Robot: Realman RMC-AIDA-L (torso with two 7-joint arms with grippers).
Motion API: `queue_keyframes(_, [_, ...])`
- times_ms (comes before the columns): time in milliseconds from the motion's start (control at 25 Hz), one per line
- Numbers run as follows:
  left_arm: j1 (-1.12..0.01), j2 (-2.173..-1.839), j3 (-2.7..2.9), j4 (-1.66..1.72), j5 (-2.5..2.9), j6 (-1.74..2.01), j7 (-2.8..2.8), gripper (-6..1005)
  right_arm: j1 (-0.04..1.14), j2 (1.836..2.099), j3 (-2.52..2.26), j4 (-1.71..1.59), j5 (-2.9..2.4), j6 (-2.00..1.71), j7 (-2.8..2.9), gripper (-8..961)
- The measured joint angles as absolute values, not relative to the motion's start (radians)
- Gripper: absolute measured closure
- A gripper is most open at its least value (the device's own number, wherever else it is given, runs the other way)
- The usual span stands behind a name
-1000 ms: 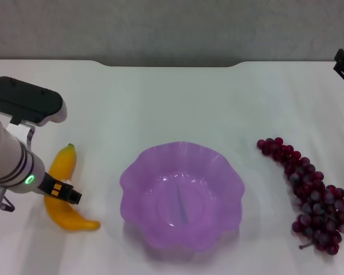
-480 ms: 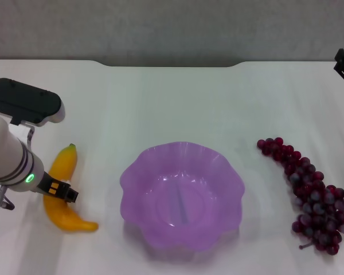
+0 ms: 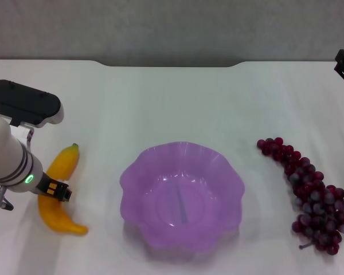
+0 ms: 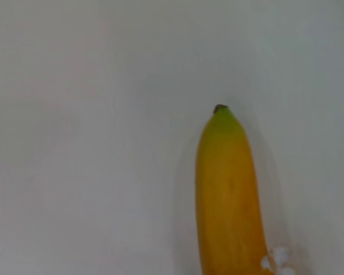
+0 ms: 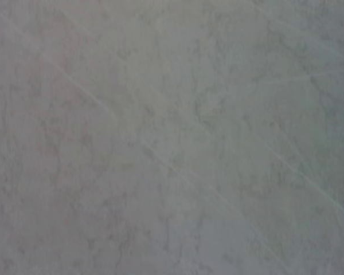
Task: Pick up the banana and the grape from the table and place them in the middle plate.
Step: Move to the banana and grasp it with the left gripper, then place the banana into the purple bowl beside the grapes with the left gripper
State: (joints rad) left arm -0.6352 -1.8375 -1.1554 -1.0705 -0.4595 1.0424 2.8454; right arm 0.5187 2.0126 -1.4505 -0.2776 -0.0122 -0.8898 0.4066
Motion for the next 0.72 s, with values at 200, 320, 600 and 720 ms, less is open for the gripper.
queue_keyframes(200, [-0.635,-1.851,-1.156,-1.070,-0.416,1.044,2.845,324,0.518,2.013,-1.450,-0.278,-0.012,-0.891,0.407,76])
queue_keyframes(320, [-0.635,-1.863,-1.158,-1.068,-0.389,1.046,2.844,391,0.518,2.014,-1.450,-0.278,-0.012,-0.891,0.407,76])
queue_keyframes(600, [-0.599,-1.874,-1.190,-1.088,-0.348,1.000,2.843,437,0.509,2.014,-1.448,-0.278,-0.012,-0.891,0.407,76])
queue_keyframes(720, [-0.558,-1.878,-1.210,-1.143,-0.309,0.960,2.843,439,0.508,2.014,-1.445,-0.278,-0.012,-0.891,0.408,76])
